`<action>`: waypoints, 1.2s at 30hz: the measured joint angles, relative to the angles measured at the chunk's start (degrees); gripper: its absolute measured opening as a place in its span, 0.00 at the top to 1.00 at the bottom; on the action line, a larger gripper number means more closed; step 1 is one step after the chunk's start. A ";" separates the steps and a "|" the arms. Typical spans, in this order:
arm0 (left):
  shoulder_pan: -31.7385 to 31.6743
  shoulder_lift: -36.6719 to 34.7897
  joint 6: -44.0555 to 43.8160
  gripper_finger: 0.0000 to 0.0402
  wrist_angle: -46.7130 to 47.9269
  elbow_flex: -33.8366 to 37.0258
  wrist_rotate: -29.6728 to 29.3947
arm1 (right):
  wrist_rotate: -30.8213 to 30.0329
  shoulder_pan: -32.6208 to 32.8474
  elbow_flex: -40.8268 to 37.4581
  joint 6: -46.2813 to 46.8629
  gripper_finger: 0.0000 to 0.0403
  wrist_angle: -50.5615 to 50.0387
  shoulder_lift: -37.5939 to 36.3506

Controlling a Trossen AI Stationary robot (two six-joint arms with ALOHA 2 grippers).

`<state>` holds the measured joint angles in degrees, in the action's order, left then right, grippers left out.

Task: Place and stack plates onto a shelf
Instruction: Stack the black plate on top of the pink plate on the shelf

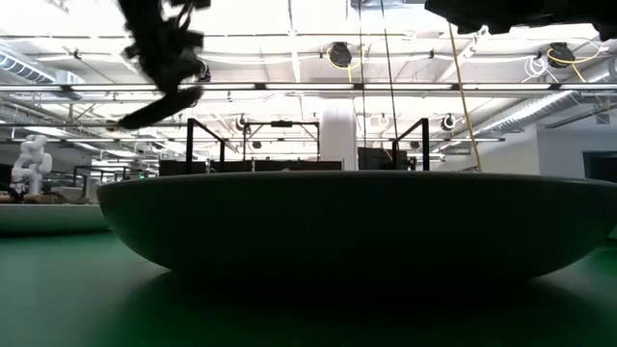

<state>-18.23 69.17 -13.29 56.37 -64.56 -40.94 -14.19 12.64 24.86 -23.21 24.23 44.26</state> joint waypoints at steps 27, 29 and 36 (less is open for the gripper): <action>6.76 35.60 43.42 0.97 -32.94 -19.17 18.96 | -12.96 4.83 0.03 1.03 0.83 -8.76 -13.96; 6.95 38.24 45.99 0.97 -33.14 -20.89 19.98 | -12.94 4.83 0.04 0.89 0.83 -8.77 -13.94; 7.43 45.16 49.93 0.97 -32.14 -27.23 22.02 | -12.96 4.83 0.02 0.72 0.83 -8.72 -13.96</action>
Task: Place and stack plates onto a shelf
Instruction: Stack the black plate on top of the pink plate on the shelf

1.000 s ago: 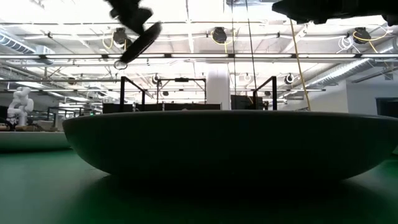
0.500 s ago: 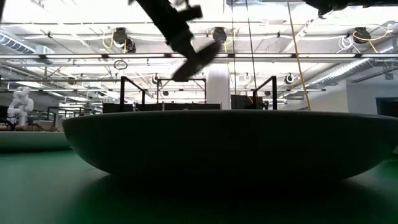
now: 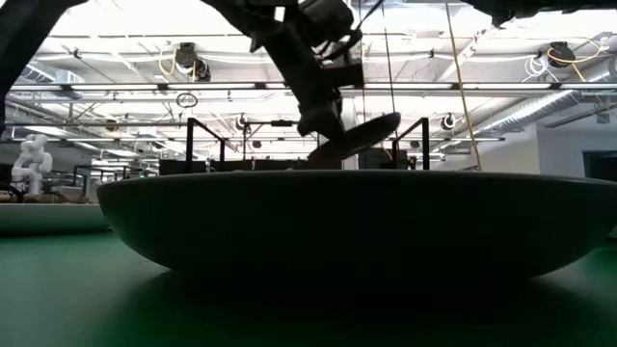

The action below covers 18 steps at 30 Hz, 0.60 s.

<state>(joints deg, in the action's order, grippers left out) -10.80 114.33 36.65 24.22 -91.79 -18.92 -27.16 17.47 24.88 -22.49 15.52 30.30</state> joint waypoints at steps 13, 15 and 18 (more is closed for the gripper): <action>-0.09 0.91 -1.18 0.82 0.68 -0.45 0.90 | 0.13 0.00 0.00 0.30 0.83 -0.23 0.02; -0.09 0.91 -1.21 0.81 0.74 -0.45 0.86 | 0.13 0.00 0.00 0.34 0.83 -0.23 0.02; -0.09 0.91 -1.42 0.81 0.90 -0.45 0.86 | 0.14 0.00 0.00 0.34 0.83 -0.23 0.01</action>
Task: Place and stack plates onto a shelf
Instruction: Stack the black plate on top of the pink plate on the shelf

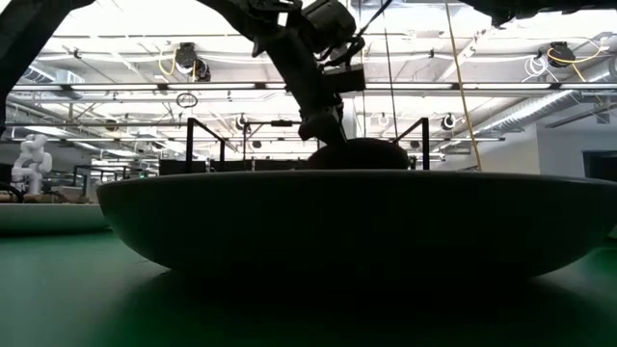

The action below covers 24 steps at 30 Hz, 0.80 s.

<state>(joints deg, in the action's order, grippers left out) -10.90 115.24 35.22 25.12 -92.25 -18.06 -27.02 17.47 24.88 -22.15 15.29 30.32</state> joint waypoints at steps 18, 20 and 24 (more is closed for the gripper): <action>0.24 -0.02 -3.01 0.59 1.33 0.00 -3.51 | 0.01 0.00 -0.04 0.03 0.83 0.00 0.01; 0.47 -0.48 -3.06 0.59 1.55 0.00 -4.12 | 0.01 0.00 -0.04 0.04 0.83 0.00 0.01; 0.94 -2.33 -3.40 0.59 1.21 -0.02 -4.57 | 0.01 0.00 -0.04 0.04 0.83 -0.14 0.01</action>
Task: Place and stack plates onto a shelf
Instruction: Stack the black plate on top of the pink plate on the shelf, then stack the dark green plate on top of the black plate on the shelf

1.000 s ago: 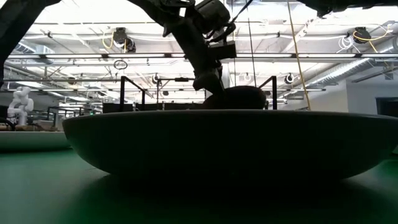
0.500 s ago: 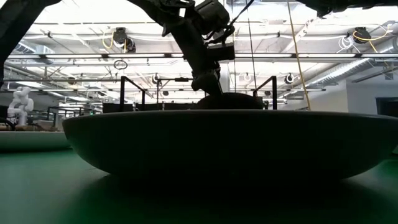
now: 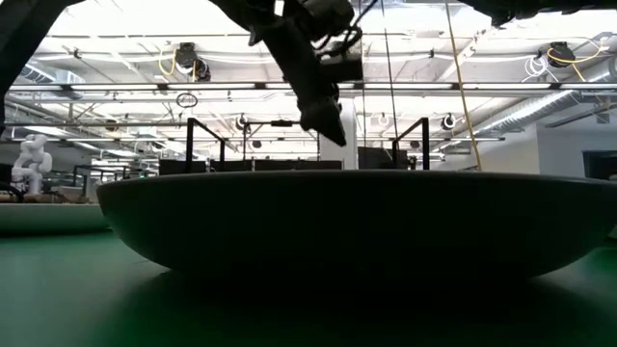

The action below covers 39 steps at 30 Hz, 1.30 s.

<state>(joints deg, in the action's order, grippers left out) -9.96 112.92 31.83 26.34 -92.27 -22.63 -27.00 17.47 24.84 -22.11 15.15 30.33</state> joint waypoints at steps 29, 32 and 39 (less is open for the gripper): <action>16.39 -47.53 -22.85 0.59 -20.91 32.65 -8.84 | 0.00 0.02 0.00 4.74 0.83 -2.96 -0.28; 18.40 -51.92 -23.82 0.59 -27.37 40.22 -10.34 | -0.03 0.02 0.00 5.38 0.83 -2.94 -0.28; 22.07 -60.54 -26.42 0.59 -31.22 50.42 -14.93 | -6.25 -0.56 2.25 9.73 0.83 -9.50 0.70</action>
<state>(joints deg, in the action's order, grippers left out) 12.11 52.37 5.41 -4.89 -41.85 -37.56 -33.26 16.92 27.09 -12.38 5.65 31.02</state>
